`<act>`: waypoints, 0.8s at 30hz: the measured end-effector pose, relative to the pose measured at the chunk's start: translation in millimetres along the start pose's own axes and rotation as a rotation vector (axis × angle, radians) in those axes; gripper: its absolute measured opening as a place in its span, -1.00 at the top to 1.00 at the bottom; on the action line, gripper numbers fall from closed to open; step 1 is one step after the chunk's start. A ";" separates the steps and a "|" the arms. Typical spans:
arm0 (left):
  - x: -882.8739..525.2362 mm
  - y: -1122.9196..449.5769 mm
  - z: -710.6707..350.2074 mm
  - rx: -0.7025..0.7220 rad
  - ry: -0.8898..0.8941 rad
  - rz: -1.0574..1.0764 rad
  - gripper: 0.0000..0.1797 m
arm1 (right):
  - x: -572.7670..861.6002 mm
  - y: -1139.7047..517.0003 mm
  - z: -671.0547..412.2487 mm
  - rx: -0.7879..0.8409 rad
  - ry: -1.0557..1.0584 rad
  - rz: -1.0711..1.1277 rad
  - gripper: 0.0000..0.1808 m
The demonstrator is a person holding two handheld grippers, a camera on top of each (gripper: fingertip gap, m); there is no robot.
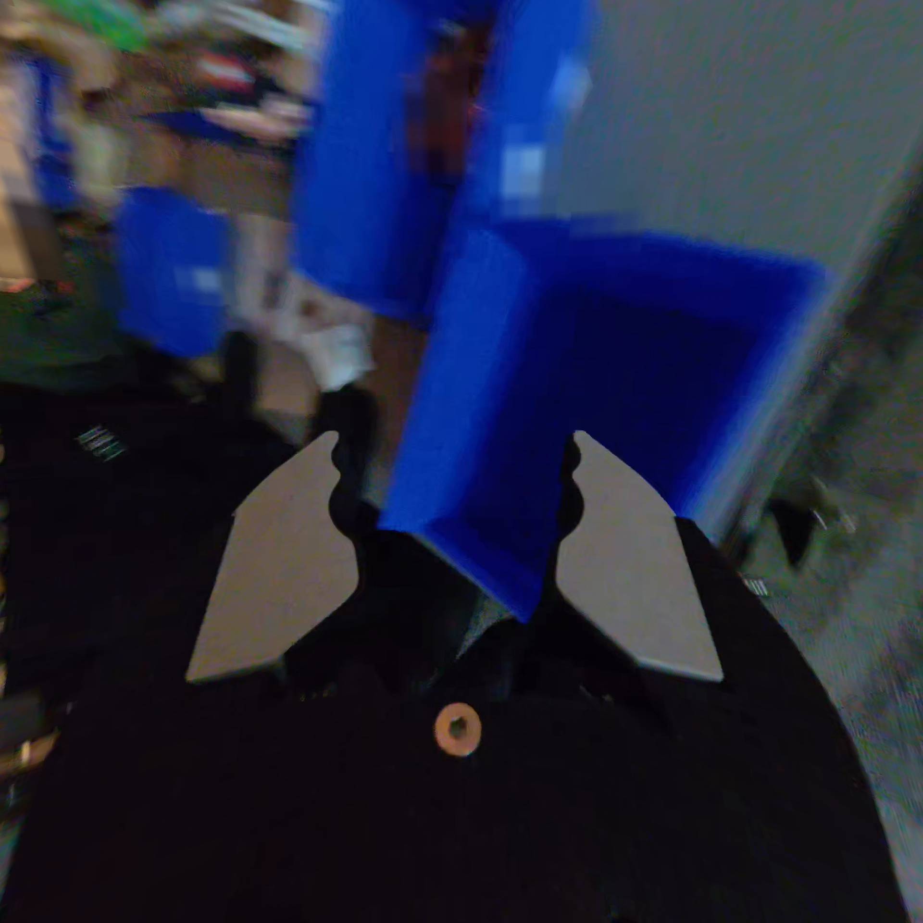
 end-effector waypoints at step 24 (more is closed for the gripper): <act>42.2 -4.2 -29.5 0.131 -0.255 0.177 0.70 | -271.0 -1.4 -75.9 -0.750 1.283 -0.101 0.94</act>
Point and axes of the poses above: each gripper's, where its closed fingertips meet, y back along the fingers, z out of its underside, x = y × z across the jaws, the point moved 2 cm from there along y, back along the fingers, and after that the axes turned 9 degrees about y, right-handed, at the moved point
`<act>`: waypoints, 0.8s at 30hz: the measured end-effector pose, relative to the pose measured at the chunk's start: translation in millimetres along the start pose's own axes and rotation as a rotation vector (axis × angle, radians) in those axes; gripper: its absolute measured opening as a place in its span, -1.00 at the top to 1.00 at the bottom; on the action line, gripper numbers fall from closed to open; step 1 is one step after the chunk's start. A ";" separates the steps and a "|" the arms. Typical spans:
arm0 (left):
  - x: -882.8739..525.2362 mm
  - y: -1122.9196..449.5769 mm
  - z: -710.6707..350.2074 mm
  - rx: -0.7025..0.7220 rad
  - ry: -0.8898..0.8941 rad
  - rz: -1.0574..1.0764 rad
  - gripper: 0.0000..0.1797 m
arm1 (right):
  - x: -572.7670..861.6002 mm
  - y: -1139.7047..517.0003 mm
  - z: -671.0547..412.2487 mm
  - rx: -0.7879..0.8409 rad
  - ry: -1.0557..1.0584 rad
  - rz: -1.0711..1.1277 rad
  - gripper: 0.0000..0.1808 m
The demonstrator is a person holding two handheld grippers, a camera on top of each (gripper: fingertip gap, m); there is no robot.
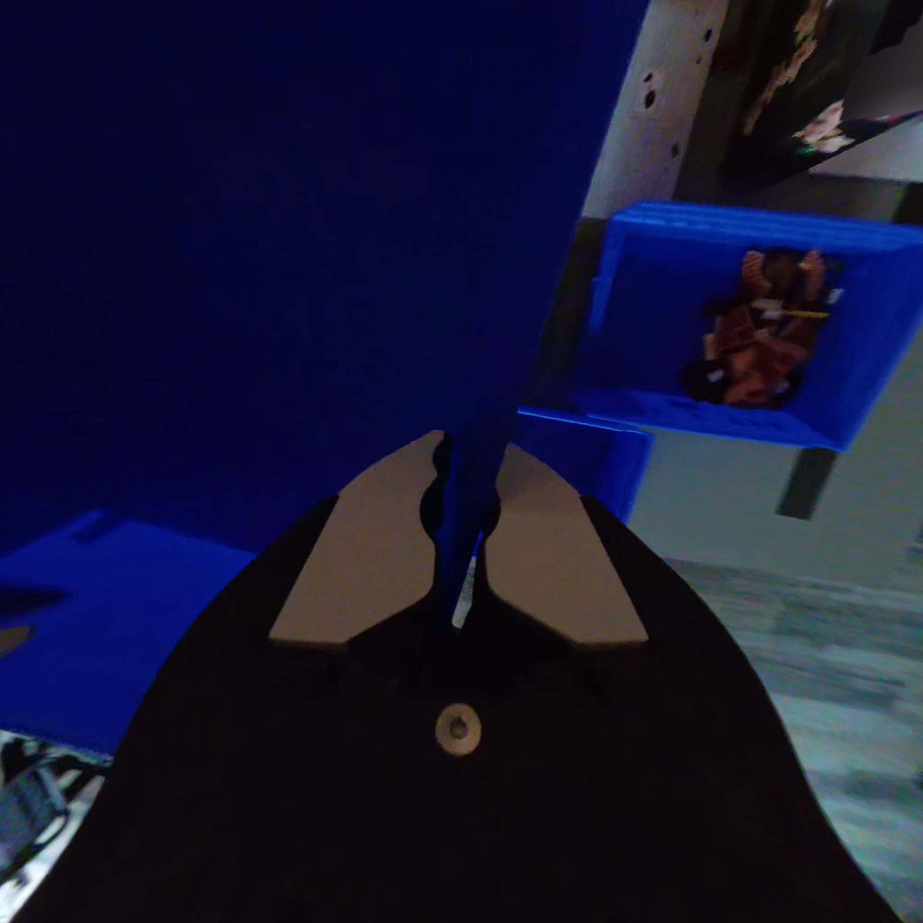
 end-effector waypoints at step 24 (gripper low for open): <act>-66.4 -83.2 21.8 -0.054 0.700 0.000 1.00 | 236.7 -18.0 362.4 0.471 -1.234 0.308 0.96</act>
Point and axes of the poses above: each gripper's, where its closed fingertips meet, y back along the fingers, z out of its underside, x = y × z across the jaws, the point moved 2 cm from there along y, back along the fingers, and after that the axes turned 9 degrees about y, right-handed, at the moved point
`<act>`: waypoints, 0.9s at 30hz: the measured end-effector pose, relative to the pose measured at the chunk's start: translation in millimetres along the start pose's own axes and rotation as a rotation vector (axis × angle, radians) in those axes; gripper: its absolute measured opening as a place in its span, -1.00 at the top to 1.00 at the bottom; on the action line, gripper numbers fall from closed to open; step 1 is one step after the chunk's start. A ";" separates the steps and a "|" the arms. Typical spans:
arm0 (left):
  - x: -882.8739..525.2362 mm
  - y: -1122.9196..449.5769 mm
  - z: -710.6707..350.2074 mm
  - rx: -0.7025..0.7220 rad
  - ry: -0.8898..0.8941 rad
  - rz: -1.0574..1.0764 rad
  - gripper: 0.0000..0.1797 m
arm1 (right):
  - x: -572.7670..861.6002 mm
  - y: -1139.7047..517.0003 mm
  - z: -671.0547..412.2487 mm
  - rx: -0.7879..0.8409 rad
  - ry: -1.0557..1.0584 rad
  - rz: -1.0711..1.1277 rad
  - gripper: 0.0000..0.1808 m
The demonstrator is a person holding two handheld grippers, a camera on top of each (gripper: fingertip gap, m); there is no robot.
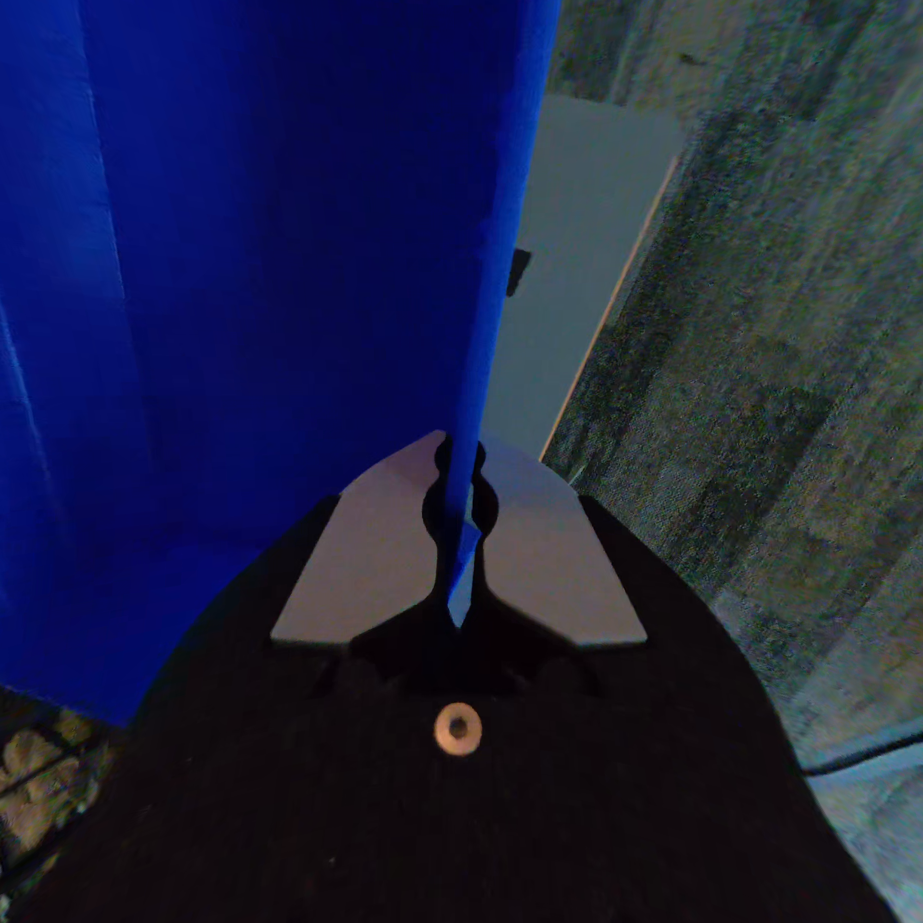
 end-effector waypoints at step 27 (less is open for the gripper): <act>-4.0 -47.7 30.9 -0.293 0.188 -0.033 1.00 | 50.1 -213.1 52.0 -0.035 -0.159 0.098 0.68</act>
Point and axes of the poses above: each gripper's, where its closed fingertips meet, y back along the fingers, z out of its underside, x = y × z across the jaws, the point moved 2 cm from there along y, back along the fingers, and after that the axes turned 9 degrees about y, right-handed, at the moved point
